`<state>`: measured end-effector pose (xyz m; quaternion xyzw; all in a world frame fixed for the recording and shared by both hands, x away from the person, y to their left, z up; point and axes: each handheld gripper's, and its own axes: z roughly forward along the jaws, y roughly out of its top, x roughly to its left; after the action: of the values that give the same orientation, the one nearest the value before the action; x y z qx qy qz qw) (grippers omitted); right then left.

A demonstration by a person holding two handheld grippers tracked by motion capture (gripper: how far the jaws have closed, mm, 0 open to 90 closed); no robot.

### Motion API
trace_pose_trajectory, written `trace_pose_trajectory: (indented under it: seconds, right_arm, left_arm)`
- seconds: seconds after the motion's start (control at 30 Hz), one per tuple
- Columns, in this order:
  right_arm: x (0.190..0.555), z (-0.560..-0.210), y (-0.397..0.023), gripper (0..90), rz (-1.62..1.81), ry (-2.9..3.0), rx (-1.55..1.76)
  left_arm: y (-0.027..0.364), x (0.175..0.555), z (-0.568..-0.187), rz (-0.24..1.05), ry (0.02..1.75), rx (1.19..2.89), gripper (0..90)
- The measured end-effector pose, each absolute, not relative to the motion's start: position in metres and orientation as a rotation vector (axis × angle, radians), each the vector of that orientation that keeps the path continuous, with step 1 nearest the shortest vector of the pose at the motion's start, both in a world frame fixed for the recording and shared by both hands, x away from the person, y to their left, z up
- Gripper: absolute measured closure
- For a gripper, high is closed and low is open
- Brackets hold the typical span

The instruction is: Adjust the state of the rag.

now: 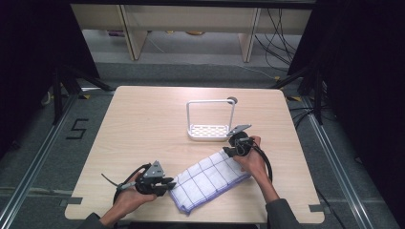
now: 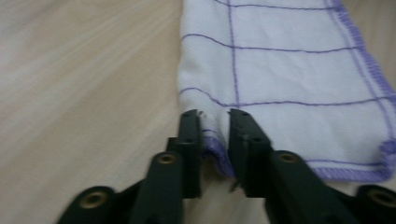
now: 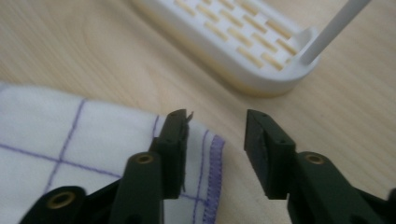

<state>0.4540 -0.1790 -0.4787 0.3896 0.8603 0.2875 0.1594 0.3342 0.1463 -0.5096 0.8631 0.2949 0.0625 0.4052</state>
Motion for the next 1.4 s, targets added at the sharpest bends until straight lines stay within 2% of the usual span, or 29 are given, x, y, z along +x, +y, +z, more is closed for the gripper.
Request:
trace_pose_trajectory:
  seconds: [0.17,0.27,0.5,0.63,0.83,0.87,0.97,1.07,1.23,1.4]
  right_arm:
    - [0.432,-0.456,-0.197,48.4,0.867,2.378,1.123]
    - [0.408,-0.455,-0.206,46.6,0.831,2.395,1.143]
    - [0.371,-0.472,-0.232,45.6,0.81,2.385,1.291]
    - [0.365,-0.482,-0.239,46.7,0.812,2.393,1.342]
    - [0.361,-0.494,-0.236,53.1,0.809,2.396,1.449]
    - [0.362,-0.495,-0.236,55.4,0.824,2.386,1.452]
    - [0.362,-0.495,-0.236,72.3,0.854,2.419,1.42]
    - [0.368,-0.495,-0.235,83.8,0.877,2.433,1.358]
    - [0.389,-0.492,-0.232,86.4,0.869,2.474,1.307]
    - [0.417,-0.488,-0.211,86.7,0.864,2.504,1.218]
  left_arm:
    - [0.152,0.334,-0.495,0.124,0.793,2.077,46.6]
    - [0.151,0.345,-0.486,0.168,0.788,2.087,44.8]
    - [0.139,0.369,-0.495,0.116,0.778,2.188,44.1]
    - [0.141,0.365,-0.503,0.093,0.744,2.235,53.2]
    - [0.142,0.359,-0.51,0.068,0.729,2.244,63.4]
    - [0.142,0.357,-0.509,0.065,0.728,2.257,66.4]
    - [0.142,0.352,-0.51,0.084,0.705,2.257,72.2]
    - [0.141,0.346,-0.509,0.092,0.681,2.263,76.0]
    - [0.138,0.324,-0.512,0.014,0.683,2.218,76.8]
    - [0.129,0.3,-0.512,-0.035,0.65,2.192,76.8]
